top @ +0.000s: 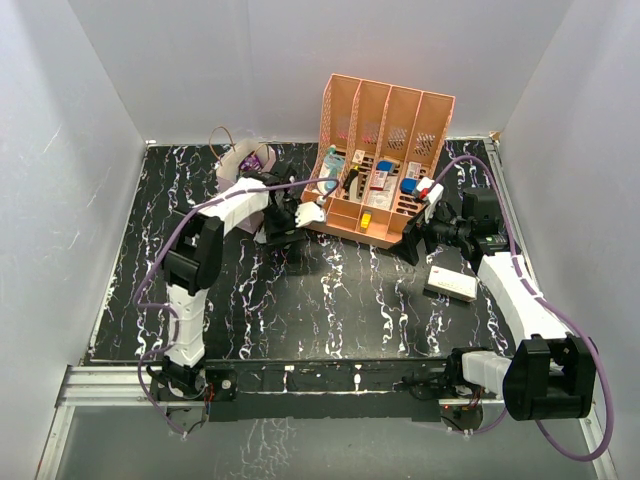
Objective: Place the snacks into the paper bag
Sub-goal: Pick up the snack from the center of the board.
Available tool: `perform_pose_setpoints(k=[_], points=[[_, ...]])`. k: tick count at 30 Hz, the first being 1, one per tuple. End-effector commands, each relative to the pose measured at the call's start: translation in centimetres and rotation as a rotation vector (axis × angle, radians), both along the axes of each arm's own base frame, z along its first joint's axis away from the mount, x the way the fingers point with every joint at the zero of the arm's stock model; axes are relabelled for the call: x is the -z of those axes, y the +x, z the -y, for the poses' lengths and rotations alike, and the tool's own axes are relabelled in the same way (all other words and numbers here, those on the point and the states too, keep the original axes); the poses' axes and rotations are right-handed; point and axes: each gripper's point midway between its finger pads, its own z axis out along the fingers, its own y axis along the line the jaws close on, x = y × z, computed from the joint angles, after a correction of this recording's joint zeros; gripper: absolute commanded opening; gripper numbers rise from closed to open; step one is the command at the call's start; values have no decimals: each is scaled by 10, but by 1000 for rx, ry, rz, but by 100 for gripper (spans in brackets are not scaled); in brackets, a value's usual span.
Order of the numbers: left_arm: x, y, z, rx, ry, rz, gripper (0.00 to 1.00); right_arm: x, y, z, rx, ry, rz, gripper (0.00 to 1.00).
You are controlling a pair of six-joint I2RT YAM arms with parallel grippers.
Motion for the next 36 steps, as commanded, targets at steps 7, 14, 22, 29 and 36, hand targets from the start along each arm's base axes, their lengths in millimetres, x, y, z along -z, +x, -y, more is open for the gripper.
perform_pose_setpoints(k=[7,14,22,29,36], points=[[-27,-79,18,6,-123,-95,63,-15,11,2,6,-6,67,98],[-56,-95,36,26,-224,-16,67,-15,10,2,5,-7,73,98],[-55,-113,45,0,-320,-34,67,-15,10,2,4,-5,74,98],[-63,-121,57,-12,-424,-23,67,-13,10,3,8,-7,75,98],[-71,-133,64,15,-491,-63,65,-11,12,3,10,-7,68,98]])
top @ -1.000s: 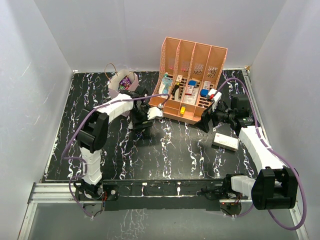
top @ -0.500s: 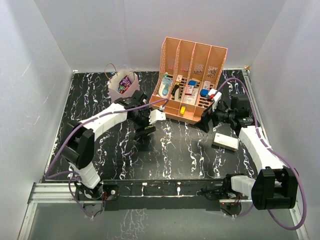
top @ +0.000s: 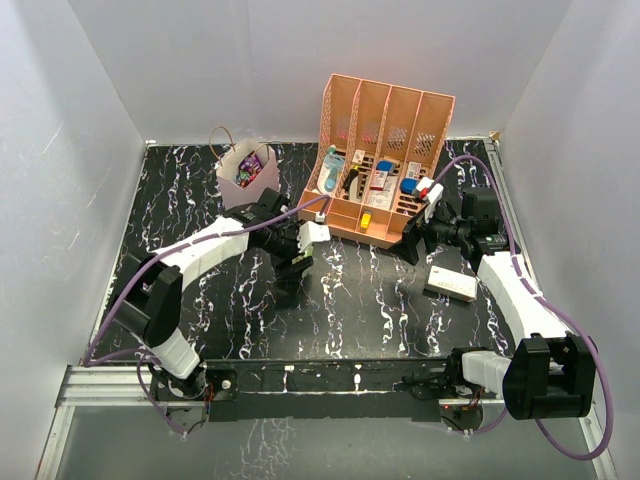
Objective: Place the snacks into the paper bag
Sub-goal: Pick up the snack from the center of the board.
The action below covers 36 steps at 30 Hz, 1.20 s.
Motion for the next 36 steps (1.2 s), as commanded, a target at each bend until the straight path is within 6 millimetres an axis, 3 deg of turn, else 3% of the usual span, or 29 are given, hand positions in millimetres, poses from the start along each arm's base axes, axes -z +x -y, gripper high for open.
perform_pose_setpoints(k=[1,9,17,36], points=[[-27,-13,16,56,-127,2,65,-11,10,2,7,-5,67,98],[-60,-12,24,76,-195,52,64,-15,8,1,3,-1,77,99],[-80,-9,27,12,-224,37,62,-16,8,2,3,-3,84,98],[-186,-8,40,-166,-381,0,59,-16,9,3,12,-8,87,98]])
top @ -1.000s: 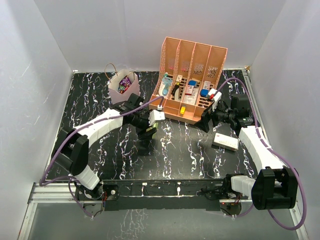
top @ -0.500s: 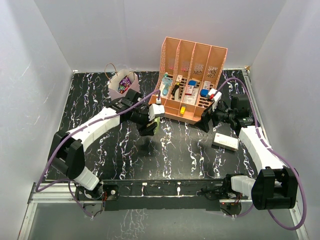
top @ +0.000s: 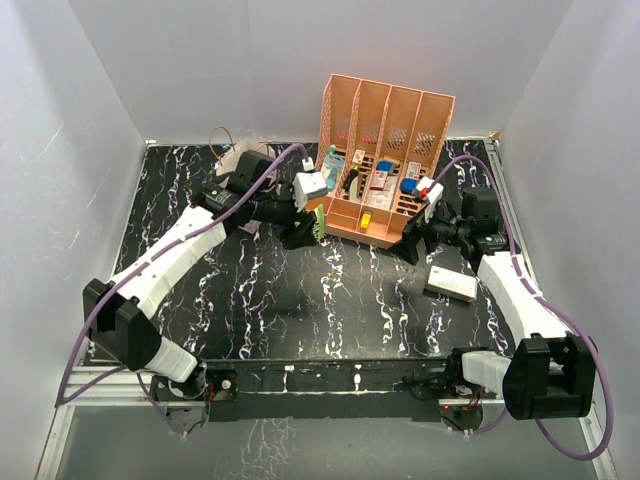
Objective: Place the snacks into the paper bag
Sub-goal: Place the snack in the paper bag.
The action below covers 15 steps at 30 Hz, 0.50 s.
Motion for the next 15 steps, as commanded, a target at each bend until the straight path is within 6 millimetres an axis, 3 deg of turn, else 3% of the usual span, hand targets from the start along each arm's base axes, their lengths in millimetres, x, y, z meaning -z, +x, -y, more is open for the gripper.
perform_pose_setpoints(k=[1,7,15], points=[[-41,-13,3,-17,-84,-20,59,-16,9,3,12,-8,85,99],[-67,4,-10,-142,-82,36,59,-17,9,4,17,-10,88,98],[-116,56,-76,-462,-171,86,58,-13,11,4,16,-9,76,98]])
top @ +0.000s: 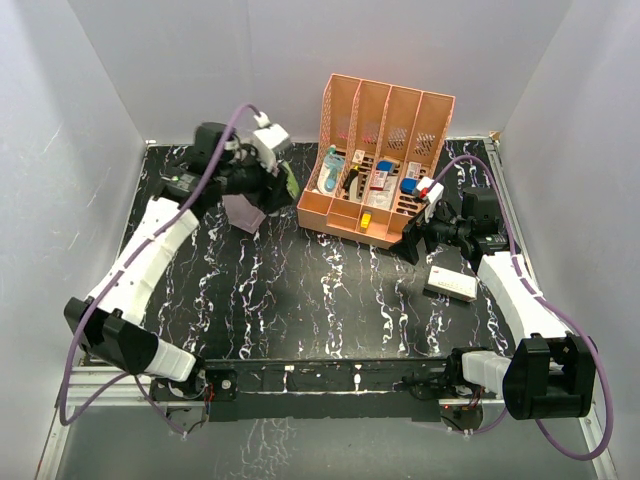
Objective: Place the snacks into the paper bag
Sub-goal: Place the snack in the paper bag.
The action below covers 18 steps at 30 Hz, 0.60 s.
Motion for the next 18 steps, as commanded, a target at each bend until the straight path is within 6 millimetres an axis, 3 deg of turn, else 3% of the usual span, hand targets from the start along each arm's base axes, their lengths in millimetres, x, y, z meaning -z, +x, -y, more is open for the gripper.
perform_pose_setpoints(k=[1,10,18], points=[[-58,18,-46,-197,-100,75,58,-13,9,2,3,-1,73,98],[-86,51,-93,-392,-88,184,58,-12,9,1,0,2,67,98],[-93,94,-123,-503,-109,228,58,-16,8,1,0,3,78,98]])
